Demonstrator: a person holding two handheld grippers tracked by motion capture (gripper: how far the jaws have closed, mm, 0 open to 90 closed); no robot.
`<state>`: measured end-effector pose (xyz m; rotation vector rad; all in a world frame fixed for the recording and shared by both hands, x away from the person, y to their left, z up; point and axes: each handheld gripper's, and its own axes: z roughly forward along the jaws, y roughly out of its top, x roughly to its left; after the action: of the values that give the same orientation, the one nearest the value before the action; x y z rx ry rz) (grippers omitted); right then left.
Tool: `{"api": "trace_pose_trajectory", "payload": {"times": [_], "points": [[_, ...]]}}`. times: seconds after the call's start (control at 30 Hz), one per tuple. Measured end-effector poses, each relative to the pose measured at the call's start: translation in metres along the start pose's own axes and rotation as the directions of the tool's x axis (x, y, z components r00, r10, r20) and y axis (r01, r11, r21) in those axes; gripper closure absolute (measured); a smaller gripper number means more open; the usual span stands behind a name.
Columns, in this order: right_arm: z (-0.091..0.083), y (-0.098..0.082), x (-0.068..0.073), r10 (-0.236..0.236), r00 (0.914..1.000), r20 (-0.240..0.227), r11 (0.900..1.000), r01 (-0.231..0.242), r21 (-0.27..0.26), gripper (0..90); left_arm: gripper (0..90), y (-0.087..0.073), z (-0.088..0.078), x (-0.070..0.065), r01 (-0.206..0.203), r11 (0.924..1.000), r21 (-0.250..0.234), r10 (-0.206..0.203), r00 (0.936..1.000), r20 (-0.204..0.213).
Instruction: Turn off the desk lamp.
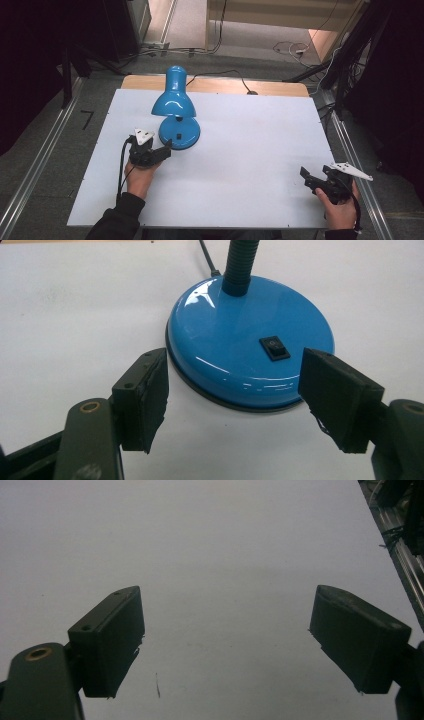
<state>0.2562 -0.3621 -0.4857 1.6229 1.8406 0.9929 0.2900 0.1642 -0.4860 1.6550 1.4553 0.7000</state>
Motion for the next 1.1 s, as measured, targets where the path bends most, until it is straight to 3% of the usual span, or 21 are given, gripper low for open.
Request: {"api": "trace_pose_trajectory", "payload": {"times": [1.1], "points": [[-0.002,0.000,-0.001,0.003,1.0000,-0.002,1.000,-0.003,-0.006,13.1,28.9,-0.007,-0.013,0.008,-0.002,1.0000,-0.002,0.002,1.0000,-0.001]]}}
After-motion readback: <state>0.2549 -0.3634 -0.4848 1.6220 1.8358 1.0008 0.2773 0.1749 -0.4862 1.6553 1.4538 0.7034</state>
